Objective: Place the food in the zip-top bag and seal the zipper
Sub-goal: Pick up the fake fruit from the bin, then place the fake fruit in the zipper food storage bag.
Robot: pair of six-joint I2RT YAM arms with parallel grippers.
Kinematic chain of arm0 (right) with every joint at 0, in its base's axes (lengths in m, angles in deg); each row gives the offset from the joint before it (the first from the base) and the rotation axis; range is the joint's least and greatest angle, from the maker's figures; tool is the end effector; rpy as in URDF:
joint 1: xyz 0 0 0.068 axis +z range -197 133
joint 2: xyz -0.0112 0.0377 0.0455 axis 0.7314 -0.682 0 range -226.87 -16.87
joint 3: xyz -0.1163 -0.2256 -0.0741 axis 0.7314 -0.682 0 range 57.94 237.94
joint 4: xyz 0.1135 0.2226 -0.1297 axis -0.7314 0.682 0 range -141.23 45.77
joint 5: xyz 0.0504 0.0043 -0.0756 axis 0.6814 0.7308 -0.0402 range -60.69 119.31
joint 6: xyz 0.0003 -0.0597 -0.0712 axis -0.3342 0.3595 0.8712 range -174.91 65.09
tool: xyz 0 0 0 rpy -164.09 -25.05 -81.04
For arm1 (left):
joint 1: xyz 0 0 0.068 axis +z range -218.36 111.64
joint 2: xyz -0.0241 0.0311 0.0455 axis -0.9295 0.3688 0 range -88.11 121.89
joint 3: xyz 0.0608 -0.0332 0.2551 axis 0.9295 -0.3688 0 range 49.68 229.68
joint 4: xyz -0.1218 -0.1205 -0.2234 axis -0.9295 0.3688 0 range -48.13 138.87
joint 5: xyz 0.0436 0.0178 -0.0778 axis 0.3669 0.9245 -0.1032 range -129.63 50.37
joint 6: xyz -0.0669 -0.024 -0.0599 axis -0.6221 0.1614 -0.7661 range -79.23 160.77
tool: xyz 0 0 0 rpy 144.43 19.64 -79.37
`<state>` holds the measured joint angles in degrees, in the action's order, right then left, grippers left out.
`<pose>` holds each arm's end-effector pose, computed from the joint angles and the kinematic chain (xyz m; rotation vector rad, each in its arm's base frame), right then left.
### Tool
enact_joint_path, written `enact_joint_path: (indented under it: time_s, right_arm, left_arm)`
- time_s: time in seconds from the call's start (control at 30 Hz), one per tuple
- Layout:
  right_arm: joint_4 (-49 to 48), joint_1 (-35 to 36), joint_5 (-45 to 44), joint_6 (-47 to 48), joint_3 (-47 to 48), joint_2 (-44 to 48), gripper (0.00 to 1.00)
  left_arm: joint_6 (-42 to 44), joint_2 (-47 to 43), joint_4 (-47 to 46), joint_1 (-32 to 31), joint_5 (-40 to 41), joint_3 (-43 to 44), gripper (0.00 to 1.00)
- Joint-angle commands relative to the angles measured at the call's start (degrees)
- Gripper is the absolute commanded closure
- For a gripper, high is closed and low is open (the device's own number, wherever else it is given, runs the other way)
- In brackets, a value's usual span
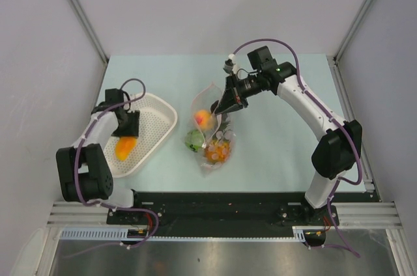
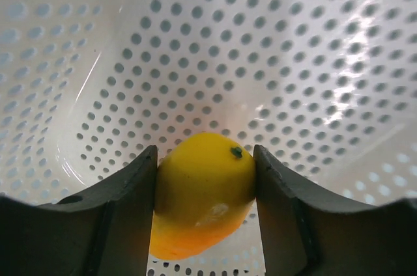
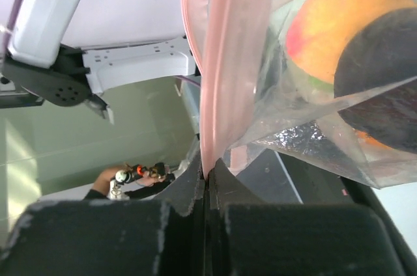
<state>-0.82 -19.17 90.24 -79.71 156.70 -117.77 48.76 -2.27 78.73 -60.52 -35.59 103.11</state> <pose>0.3252 0.2543 0.3232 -0.5663 2.4947 1.6996 0.3104 0.0486 0.1287 -0.0141 2.7881 0.1676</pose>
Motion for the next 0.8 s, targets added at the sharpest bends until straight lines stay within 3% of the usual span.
enact_joint_path:
  time_s: [0.0,0.1,0.27,0.43,0.6,0.77]
  right_arm:
    - [-3.21,-0.67,5.16,-5.78,-0.50,3.34,1.00]
    - [-4.71,-0.85,6.39,-7.81,0.03,3.08,1.00]
    - [-7.34,-0.94,8.33,-11.06,0.38,2.99,1.00]
    - [-7.79,-0.94,8.95,-11.24,0.91,3.34,1.00]
    - [-7.96,-0.94,8.95,-10.80,0.91,4.05,1.00]
    - [-7.96,-0.94,9.12,-10.36,0.82,4.57,1.00]
  left_arm:
    - [-2.01,-11.63,0.14,-1.85,-10.96,9.30,0.90]
    - [-5.61,-17.00,-1.34,-4.57,-17.88,15.01,0.99]
    - [-16.23,-24.13,-11.44,-12.39,-23.54,20.05,1.00]
    - [-25.73,-27.75,-23.57,-24.95,-20.75,22.33,0.99]
    - [-28.37,-24.76,-25.08,-37.51,-15.38,23.66,1.00]
    - [-32.86,-23.09,-28.69,-42.81,-14.14,19.70,0.98]
